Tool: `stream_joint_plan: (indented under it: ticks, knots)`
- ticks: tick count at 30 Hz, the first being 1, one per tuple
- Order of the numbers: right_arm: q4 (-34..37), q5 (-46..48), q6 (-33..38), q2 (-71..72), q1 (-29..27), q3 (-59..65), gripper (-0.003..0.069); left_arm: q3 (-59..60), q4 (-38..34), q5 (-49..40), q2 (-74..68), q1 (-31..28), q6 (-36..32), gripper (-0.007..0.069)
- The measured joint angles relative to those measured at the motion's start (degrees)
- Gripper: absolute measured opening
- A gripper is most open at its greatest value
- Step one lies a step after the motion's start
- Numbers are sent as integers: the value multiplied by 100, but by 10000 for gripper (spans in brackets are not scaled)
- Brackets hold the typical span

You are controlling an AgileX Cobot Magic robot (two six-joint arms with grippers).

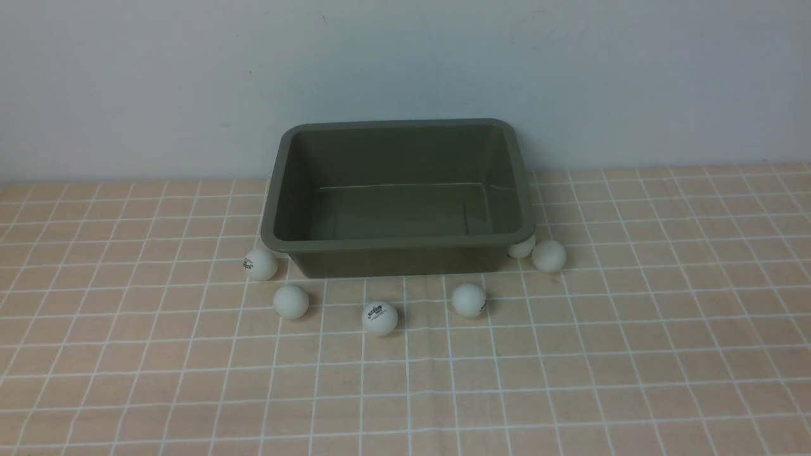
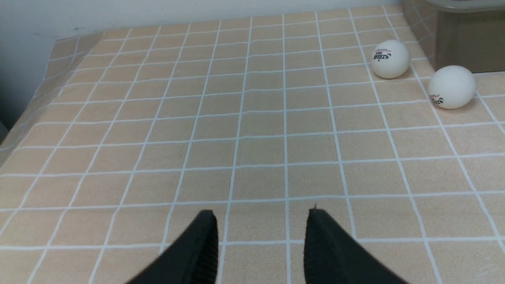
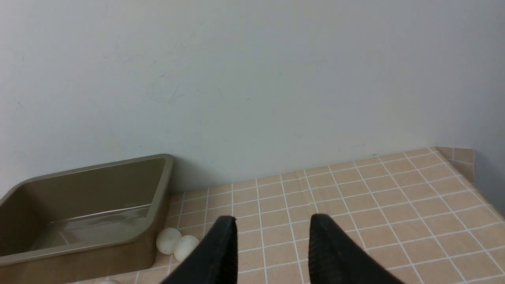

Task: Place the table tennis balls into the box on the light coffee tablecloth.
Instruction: 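Reach for and grasp a ping pong ball on the table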

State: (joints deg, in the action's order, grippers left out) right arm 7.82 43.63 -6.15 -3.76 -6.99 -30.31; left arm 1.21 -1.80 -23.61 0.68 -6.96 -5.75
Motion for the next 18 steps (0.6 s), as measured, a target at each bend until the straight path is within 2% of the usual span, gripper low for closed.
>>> stream_joint_plan:
  ticks: [12,15,18]
  knots:
    - [7,0,0,0,0,0,240,6,-2,35,0,0,0,246]
    - [123,0,0,0,0,0,240,25,-255,202,0,0,97,246]
    - [384,0,29,0,0,0,240,44,-984,529,0,0,360,246]
